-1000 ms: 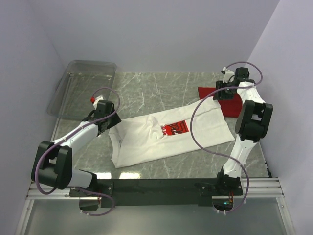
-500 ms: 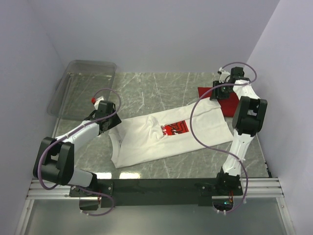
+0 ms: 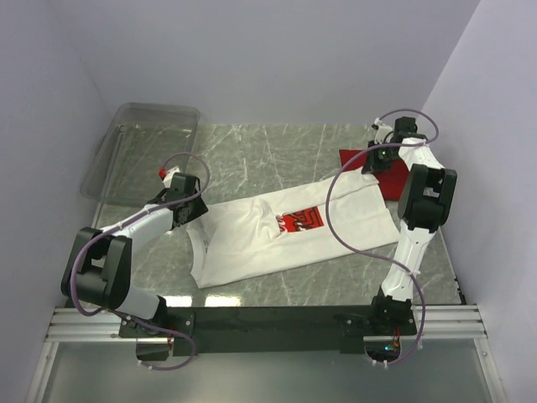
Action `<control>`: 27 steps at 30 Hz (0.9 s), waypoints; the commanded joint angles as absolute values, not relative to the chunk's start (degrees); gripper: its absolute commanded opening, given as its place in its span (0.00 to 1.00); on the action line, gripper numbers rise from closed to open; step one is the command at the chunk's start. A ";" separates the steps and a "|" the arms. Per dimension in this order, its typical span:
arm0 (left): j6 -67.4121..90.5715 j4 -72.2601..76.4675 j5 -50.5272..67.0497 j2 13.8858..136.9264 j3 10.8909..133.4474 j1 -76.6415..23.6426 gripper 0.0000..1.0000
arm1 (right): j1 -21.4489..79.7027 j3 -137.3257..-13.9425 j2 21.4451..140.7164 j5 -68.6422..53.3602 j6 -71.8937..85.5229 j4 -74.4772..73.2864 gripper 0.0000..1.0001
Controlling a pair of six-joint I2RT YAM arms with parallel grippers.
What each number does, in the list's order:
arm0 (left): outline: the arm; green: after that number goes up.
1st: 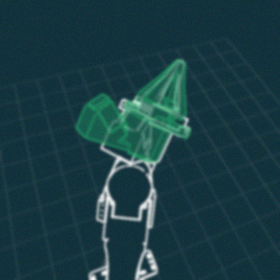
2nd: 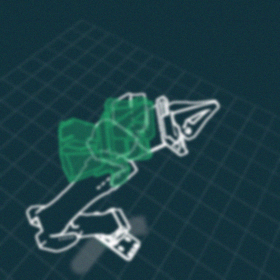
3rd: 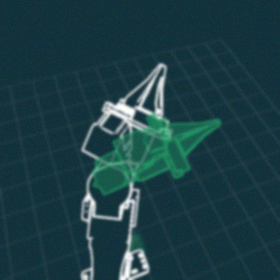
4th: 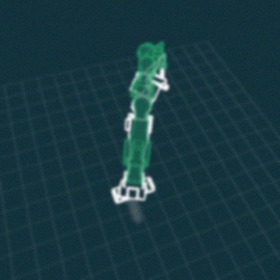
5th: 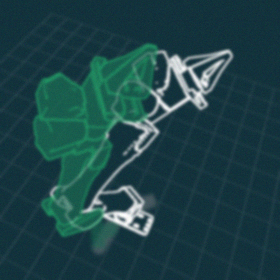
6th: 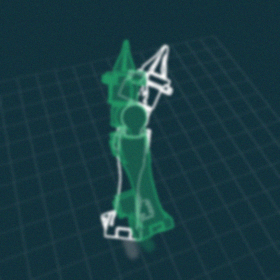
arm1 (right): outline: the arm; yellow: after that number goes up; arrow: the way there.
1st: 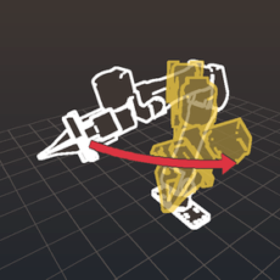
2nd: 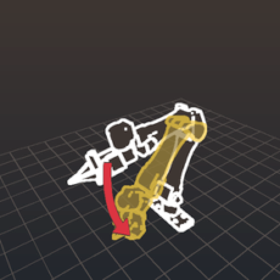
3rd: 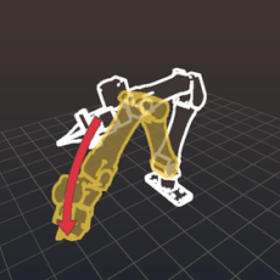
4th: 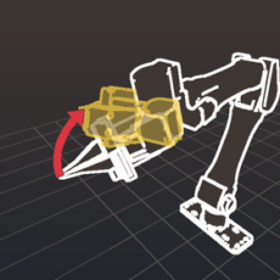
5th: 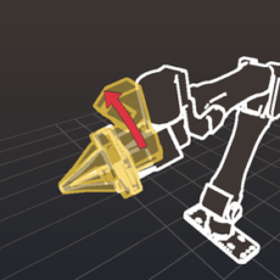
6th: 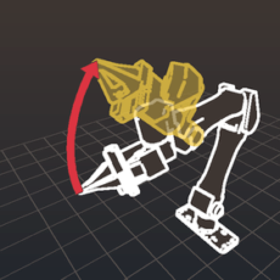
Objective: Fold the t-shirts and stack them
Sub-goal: Fold the tshirt
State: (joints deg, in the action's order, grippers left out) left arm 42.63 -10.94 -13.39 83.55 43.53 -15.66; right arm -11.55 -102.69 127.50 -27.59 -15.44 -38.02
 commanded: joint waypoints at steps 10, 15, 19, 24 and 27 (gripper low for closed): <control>41.13 -8.88 -13.97 86.75 48.25 -15.47 0.39 | -14.76 -99.41 118.04 -31.11 -14.94 -34.28 0.06; 40.96 -9.32 -14.24 88.15 49.13 -15.47 0.41 | -14.77 -97.65 116.46 -32.17 -15.20 -33.93 0.05; 40.17 -8.18 -13.19 90.26 50.01 -15.47 0.41 | -14.77 -97.47 116.28 -32.69 -15.03 -34.01 0.05; 39.38 -8.09 -12.83 94.03 53.17 -15.47 0.31 | -14.68 -96.51 114.96 -33.40 -15.03 -34.01 0.04; 39.03 -8.00 -12.92 94.92 54.40 -15.47 0.03 | -14.76 -95.11 113.47 -33.75 -15.29 -33.93 0.04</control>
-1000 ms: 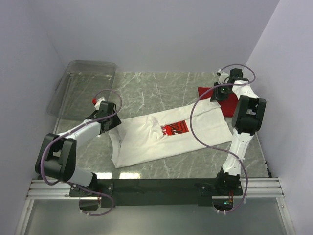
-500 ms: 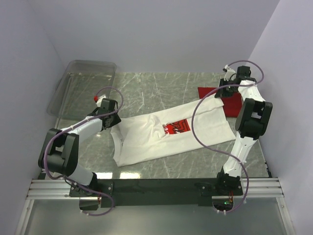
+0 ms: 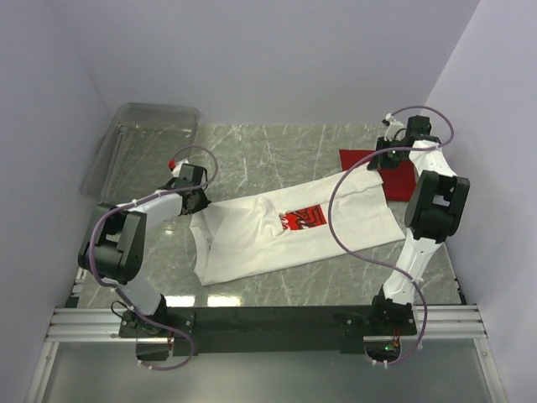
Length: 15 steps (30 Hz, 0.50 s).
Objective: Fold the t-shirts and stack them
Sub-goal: Fold the tshirt
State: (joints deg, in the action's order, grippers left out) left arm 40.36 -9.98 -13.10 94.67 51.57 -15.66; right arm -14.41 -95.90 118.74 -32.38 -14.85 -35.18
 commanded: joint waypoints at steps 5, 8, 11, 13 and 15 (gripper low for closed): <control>37.71 -9.05 -13.71 95.36 57.30 -15.47 0.01 | -14.77 -91.68 109.43 -33.23 -15.21 -32.96 0.02; 36.31 -9.75 -14.24 97.11 60.55 -15.47 0.00 | -14.77 -89.05 106.62 -31.21 -14.42 -31.47 0.02; 34.90 -11.07 -14.15 100.35 65.12 -15.47 0.01 | -14.94 -85.36 103.46 -29.19 -12.57 -29.27 0.02; 34.19 -11.86 -14.15 102.38 69.23 -15.47 0.00 | -15.12 -83.16 101.00 -27.95 -11.43 -27.43 0.02; 33.23 -12.56 -13.80 105.90 72.49 -15.47 0.01 | -15.29 -79.82 99.41 -26.99 -10.81 -25.59 0.01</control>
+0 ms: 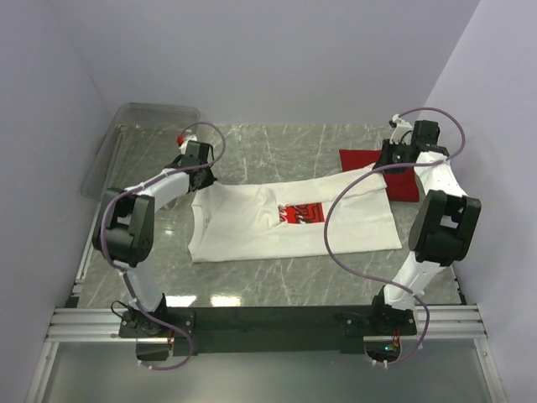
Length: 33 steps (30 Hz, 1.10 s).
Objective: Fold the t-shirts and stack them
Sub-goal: Fold the tshirt
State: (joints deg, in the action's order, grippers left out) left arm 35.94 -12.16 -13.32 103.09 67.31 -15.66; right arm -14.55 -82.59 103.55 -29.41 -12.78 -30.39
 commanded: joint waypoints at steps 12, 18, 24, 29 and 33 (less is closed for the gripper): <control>30.85 -18.46 -11.17 127.87 104.66 -15.12 0.00 | -15.91 -66.62 86.49 -22.24 -6.60 -19.60 0.00; 33.66 -17.84 -8.71 136.13 119.14 -14.59 0.00 | -16.00 -63.81 84.99 -18.90 -4.84 -20.74 0.00; 40.86 -12.49 -5.98 142.20 127.42 -14.33 0.00 | -16.00 -58.90 83.59 -14.69 -5.53 -22.85 0.00; 48.33 -8.27 -3.00 147.91 133.41 -13.98 0.00 | -16.00 -54.41 78.94 -14.24 -6.68 -23.64 0.00; 53.17 -5.37 -1.41 151.60 137.79 -14.06 0.04 | -16.00 -53.00 75.16 -15.03 -7.47 -26.18 0.00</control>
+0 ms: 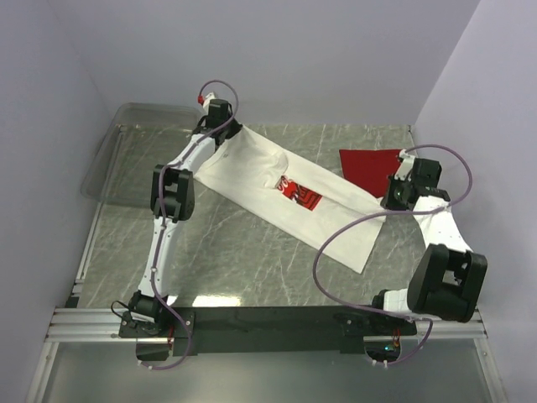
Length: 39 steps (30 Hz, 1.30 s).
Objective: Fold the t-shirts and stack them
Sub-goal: Fold the tshirt
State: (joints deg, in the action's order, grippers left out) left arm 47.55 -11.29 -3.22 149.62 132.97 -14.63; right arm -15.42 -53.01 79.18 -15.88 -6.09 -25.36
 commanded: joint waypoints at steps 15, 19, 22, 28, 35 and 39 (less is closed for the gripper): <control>41.85 -3.78 1.23 131.34 121.89 -16.17 0.54 | -16.08 -50.71 73.74 -10.29 -7.91 -22.50 0.13; 32.88 -0.45 -2.35 108.93 99.97 -18.80 0.58 | -17.14 -52.47 74.79 -7.65 -9.05 -23.29 0.30; 31.99 2.08 -6.15 94.78 83.01 -21.96 0.62 | -19.24 -52.91 74.09 -4.67 -10.37 -22.50 0.41; 44.19 7.99 0.69 73.32 51.89 -25.82 0.65 | -22.06 -55.19 71.90 -13.83 -22.53 -27.91 0.56; 59.75 10.73 0.18 60.57 28.24 -36.73 0.62 | -19.52 -53.70 68.29 -48.55 -58.65 -52.34 0.88; 60.47 1.10 -10.78 48.54 24.70 -40.51 0.62 | -7.33 -48.70 67.77 -42.39 -62.59 -52.58 0.89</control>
State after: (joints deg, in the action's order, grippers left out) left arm 56.49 2.96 -2.83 57.89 24.03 -39.16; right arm -14.39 -51.86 68.77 -38.39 -51.13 -45.82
